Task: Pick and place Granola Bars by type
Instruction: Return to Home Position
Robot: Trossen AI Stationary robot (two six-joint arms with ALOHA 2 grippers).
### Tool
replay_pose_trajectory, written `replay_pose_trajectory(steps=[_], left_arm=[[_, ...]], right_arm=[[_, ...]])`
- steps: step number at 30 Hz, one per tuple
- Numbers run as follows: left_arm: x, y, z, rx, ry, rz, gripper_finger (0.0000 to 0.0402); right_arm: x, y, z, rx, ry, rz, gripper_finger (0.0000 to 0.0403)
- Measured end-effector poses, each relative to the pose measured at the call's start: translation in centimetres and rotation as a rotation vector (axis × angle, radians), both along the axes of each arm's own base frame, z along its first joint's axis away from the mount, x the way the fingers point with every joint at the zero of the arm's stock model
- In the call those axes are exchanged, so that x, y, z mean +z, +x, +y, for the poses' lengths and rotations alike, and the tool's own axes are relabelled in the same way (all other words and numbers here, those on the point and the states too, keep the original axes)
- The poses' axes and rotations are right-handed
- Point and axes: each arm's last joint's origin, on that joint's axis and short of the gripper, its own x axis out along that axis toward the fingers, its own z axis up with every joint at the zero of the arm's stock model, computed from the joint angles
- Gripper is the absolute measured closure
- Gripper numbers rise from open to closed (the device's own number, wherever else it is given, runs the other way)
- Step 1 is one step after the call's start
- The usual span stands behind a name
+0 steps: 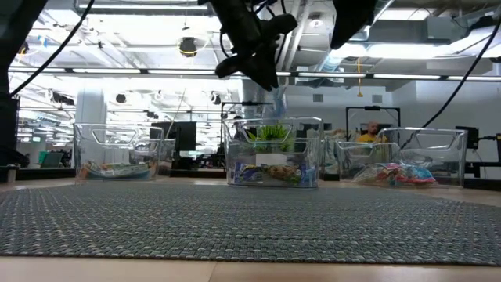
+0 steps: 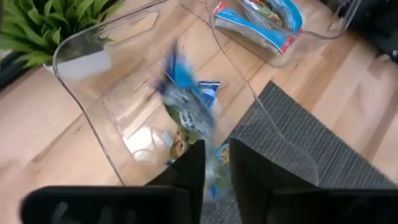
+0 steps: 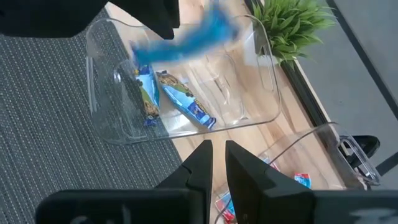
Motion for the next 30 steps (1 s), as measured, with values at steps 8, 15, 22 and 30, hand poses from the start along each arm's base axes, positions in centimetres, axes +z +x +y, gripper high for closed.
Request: replay_pose_trajectory(steps=[8, 15, 22, 30], left_arm=[[0.0, -0.2, 0.7, -0.023, 0.037, 0.016, 0.0256], [0.1, 0.1, -0.7, -0.107, 0.115, 0.045, 0.0238], [1.7, -0.1, -4.6, -0.212, 0.173, 0.004, 0.0241], [2.9, -0.2, -7.8, -0.192, 0.206, -0.069, 0.0242]], right_arm=[[0.0, 0.0, -0.2, -0.025, 0.008, -0.008, 0.0365], [0.4, -1.7, 1.5, 0.151, 0.026, -0.039, 0.0365], [-2.1, -7.4, 3.2, 0.328, 0.192, -0.426, 0.0365], [-7.6, -11.4, 4.8, 0.442, 0.334, -0.744, 0.0365]])
